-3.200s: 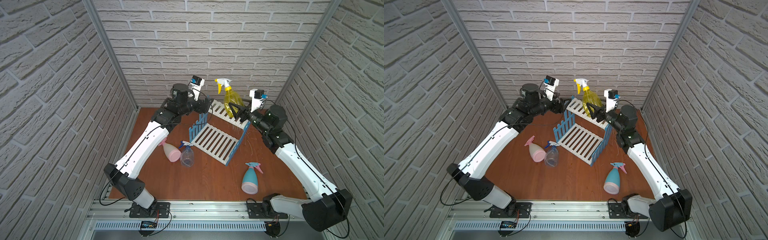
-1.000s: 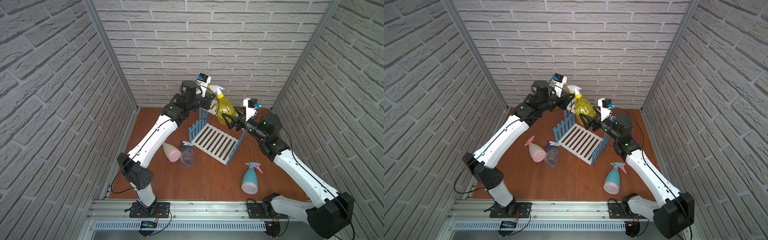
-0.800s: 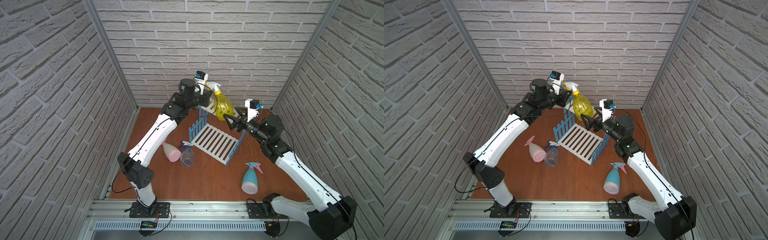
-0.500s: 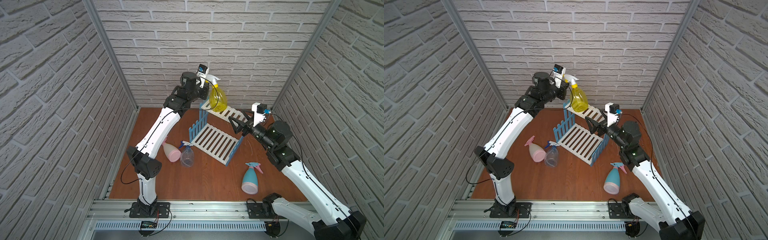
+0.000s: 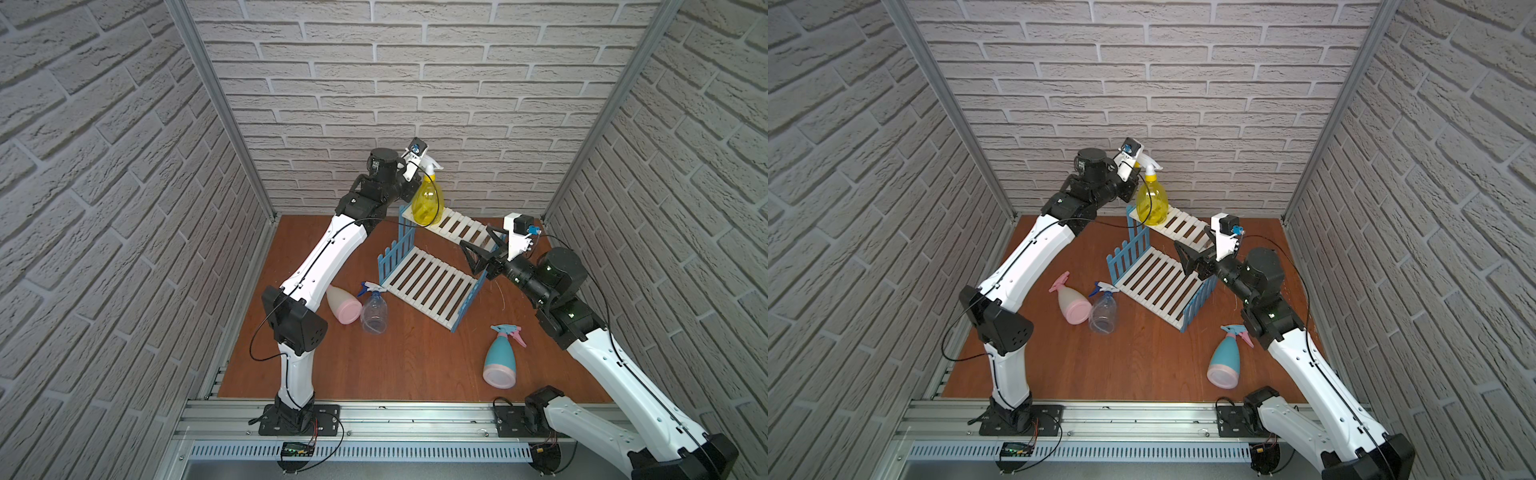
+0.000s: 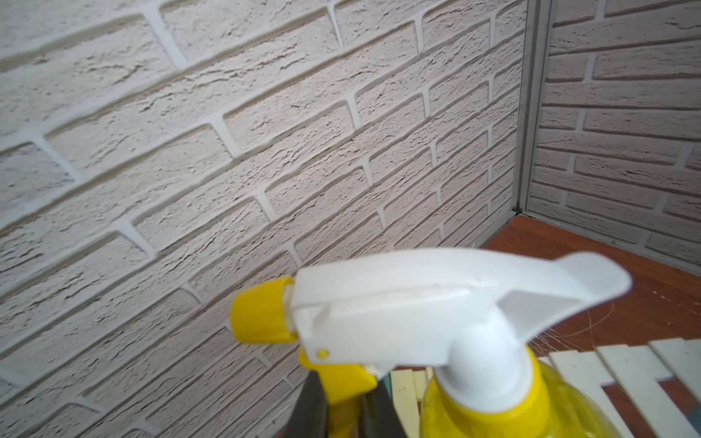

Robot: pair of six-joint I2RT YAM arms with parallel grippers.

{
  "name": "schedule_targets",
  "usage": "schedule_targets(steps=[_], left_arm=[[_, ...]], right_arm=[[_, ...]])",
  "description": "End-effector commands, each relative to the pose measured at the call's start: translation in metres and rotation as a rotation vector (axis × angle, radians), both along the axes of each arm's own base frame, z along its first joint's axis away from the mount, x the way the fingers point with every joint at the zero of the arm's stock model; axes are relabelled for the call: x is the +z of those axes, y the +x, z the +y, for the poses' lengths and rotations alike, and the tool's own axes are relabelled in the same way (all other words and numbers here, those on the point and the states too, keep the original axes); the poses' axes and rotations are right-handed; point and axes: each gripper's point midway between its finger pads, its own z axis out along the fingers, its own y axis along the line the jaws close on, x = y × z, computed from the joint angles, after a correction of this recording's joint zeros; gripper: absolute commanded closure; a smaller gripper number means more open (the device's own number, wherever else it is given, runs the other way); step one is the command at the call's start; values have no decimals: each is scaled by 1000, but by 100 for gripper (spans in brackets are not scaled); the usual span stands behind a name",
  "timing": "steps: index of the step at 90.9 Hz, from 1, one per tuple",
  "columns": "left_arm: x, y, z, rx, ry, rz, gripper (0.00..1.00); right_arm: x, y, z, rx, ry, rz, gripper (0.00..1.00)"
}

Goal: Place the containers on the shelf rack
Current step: 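Place the container on the shelf.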

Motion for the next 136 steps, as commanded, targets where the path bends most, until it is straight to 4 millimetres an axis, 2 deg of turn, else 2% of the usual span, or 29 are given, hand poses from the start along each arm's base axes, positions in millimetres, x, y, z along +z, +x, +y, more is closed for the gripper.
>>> schedule_targets(steps=[1, 24, 37, 49, 89, 114, 136], left_arm=[[23, 4, -2, -18, -4, -132, 100], [10, 12, -3, -9, 19, -155, 100], [3, 8, -6, -35, 49, -161, 99], [0, 4, -5, -43, 66, -164, 86], [-6, -2, -1, -43, 80, -162, 58], [5, -12, 9, -13, 43, -169, 25], [16, -28, 23, 11, 14, -165, 18]], right_arm=[[1, -3, -1, -2, -1, -20, 1], [-4, -5, -2, -4, -20, -12, 1], [-7, -4, -4, -16, -26, -9, 1], [-8, -4, -4, -20, -22, -9, 1], [-7, -5, -5, -22, -16, -9, 1], [2, -12, -9, -27, -2, -18, 1], [4, -20, -15, -39, -10, -15, 1]])
